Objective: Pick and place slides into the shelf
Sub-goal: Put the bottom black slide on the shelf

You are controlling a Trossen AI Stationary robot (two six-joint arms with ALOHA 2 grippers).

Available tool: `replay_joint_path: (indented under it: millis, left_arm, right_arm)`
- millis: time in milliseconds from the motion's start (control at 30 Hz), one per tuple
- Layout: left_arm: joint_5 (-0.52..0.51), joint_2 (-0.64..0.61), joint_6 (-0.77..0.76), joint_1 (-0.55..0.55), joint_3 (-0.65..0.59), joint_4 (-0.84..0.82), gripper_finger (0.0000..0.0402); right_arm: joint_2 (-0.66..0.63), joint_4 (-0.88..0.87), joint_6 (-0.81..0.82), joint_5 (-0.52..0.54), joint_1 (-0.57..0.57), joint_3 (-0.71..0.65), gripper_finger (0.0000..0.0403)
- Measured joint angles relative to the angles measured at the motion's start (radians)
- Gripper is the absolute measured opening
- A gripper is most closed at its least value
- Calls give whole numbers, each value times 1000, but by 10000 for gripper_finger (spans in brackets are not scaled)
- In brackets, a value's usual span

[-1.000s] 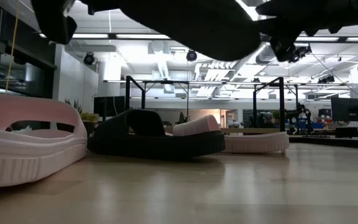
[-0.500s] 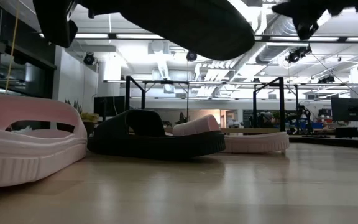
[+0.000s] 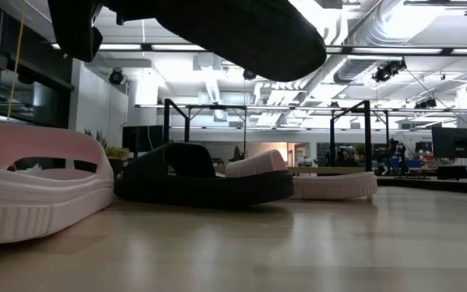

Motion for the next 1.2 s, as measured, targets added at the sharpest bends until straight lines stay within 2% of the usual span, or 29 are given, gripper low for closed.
replay_joint_path:
  millis: [233,467,733,967,1200]
  left_arm:
    - [16,0,-38,27,0,-1,52]
    - [16,1,-88,62,0,-55,54]
    - [16,1,-104,64,0,-60,55]
    - [16,1,-105,65,0,-60,55]
    - [16,1,-105,65,0,-59,55]
  right_arm:
    - [216,-188,7,66,-7,198,118]
    - [378,-355,13,142,-26,376,118]
    - [538,-552,146,159,-79,538,118]
    - [627,-636,190,157,-118,658,118]
    - [638,-632,153,159,-141,698,118]
